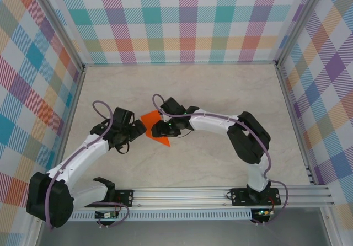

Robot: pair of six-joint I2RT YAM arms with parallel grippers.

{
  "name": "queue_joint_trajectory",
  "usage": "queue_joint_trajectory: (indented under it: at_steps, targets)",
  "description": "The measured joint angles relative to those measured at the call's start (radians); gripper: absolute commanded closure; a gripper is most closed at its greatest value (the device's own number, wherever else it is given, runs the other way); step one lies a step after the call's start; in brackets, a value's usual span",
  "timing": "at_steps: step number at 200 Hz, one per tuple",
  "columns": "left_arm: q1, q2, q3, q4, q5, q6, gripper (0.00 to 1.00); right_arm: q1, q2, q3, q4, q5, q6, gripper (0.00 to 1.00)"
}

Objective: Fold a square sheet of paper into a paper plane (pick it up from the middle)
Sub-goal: Turn over the paper at the center of the table, then fold the wing for the fifth time at the center of the table.

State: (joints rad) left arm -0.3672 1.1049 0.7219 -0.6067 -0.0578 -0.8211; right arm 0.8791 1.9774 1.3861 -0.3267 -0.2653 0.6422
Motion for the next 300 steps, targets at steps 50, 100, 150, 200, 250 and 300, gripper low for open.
queue_joint_trajectory:
  at_steps: [50, 100, 150, 200, 250, 300]
  targets:
    - [0.013, -0.034, -0.041, 0.002, 0.033, -0.017, 0.02, -0.003, 0.154, 0.125, -0.050, -0.027, -0.043, 0.49]
    - [0.013, -0.036, -0.041, 0.008, 0.057, -0.016, 0.01, -0.003, 0.143, 0.096, -0.113, -0.030, -0.216, 0.49]
    - [0.013, -0.040, -0.077, 0.035, 0.112, -0.012, 0.01, -0.020, 0.007, -0.064, -0.193, -0.034, -0.364, 0.49]
    - [0.013, -0.069, -0.172, 0.164, 0.227, -0.052, 0.03, -0.042, -0.100, -0.134, -0.075, -0.054, -0.233, 0.45]
    - [0.011, -0.085, -0.210, 0.266, 0.299, -0.090, 0.01, -0.064, -0.068, -0.148, 0.006, -0.058, -0.126, 0.47]
    - [0.002, -0.049, -0.229, 0.359, 0.361, -0.119, 0.00, -0.081, -0.031, -0.151, 0.037, -0.061, -0.096, 0.48]
